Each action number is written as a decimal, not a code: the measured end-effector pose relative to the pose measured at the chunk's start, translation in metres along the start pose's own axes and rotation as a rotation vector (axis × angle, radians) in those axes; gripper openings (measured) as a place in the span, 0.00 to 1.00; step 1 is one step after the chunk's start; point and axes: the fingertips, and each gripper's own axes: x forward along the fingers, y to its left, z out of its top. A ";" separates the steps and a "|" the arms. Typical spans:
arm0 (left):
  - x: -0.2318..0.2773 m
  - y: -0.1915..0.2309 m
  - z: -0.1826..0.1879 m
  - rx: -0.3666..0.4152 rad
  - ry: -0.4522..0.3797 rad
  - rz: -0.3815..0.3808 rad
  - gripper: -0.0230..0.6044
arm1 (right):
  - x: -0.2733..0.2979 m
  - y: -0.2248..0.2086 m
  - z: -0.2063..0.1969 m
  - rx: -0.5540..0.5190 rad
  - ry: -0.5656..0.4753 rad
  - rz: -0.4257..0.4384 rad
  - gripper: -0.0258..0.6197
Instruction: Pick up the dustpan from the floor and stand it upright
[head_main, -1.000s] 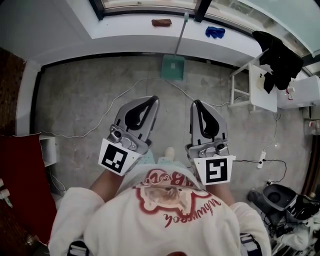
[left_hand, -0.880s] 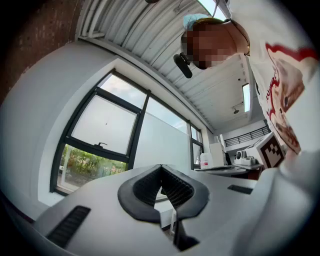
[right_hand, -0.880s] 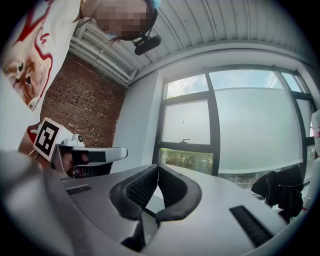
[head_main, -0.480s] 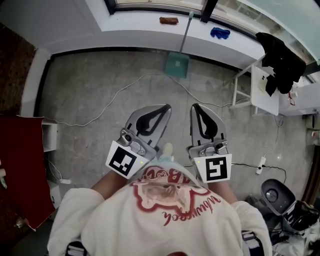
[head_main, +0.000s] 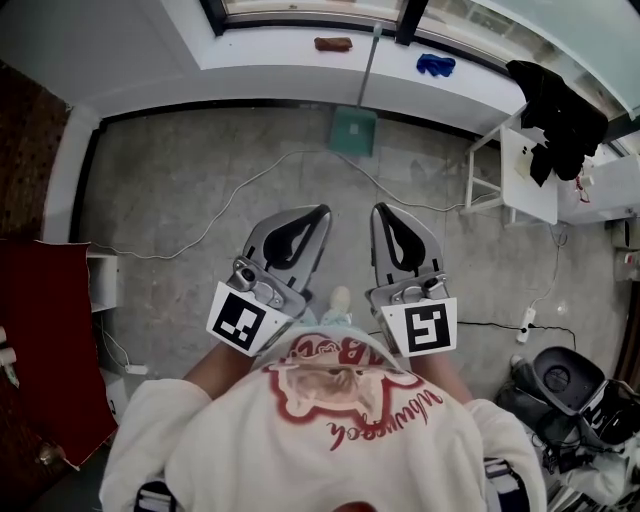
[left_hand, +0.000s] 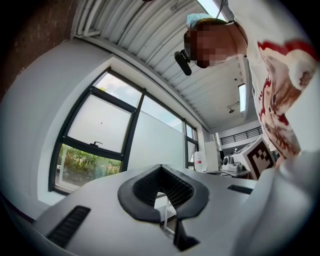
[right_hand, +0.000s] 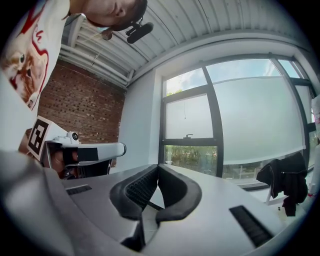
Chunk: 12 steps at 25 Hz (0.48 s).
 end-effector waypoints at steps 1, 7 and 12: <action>-0.001 0.000 -0.003 -0.001 0.006 -0.001 0.07 | 0.000 -0.001 -0.001 0.000 0.007 -0.006 0.08; 0.002 0.003 0.002 -0.008 -0.003 -0.011 0.07 | 0.005 0.000 0.007 -0.004 -0.008 -0.004 0.08; 0.001 0.005 0.010 0.003 -0.030 -0.019 0.07 | 0.005 0.005 0.011 -0.011 -0.017 -0.006 0.08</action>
